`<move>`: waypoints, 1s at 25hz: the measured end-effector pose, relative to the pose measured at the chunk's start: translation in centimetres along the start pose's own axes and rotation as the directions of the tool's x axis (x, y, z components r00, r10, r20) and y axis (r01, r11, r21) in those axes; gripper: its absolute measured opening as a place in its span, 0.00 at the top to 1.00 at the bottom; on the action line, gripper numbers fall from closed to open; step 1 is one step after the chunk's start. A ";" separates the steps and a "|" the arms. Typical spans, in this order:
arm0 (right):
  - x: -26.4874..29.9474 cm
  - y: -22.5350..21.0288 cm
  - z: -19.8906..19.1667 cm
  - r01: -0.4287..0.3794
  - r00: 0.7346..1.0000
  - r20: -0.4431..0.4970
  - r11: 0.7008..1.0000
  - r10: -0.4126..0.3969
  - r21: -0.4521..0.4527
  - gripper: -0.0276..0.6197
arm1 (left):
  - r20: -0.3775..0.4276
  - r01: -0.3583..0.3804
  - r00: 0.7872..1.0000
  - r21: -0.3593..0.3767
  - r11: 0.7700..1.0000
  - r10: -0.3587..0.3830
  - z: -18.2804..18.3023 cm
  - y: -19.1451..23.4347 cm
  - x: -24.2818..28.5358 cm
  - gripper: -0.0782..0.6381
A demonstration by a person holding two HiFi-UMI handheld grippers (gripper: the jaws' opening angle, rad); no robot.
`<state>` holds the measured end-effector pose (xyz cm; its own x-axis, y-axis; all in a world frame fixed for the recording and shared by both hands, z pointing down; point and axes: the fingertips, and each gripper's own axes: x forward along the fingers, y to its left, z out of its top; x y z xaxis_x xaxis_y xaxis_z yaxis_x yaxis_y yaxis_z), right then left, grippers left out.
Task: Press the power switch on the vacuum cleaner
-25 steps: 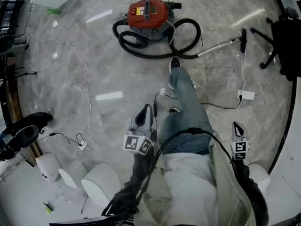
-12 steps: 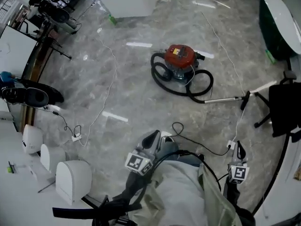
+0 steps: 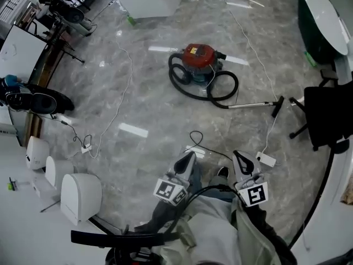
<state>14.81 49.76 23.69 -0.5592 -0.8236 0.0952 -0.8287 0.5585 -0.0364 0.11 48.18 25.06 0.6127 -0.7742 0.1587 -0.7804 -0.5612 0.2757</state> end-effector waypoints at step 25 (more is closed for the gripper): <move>0.4 10.3 2.6 0.081 0.997 -0.011 0.996 -0.082 -0.033 0.95 | 0.093 0.043 0.995 -0.008 0.999 -0.042 1.7 4.1 -7.8 0.89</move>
<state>6.00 54.88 20.77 -0.4892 -0.8654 0.1086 -0.8703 0.4925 0.0041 -8.08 51.41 23.34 0.6308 -0.7737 0.0582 -0.7523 -0.5915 0.2901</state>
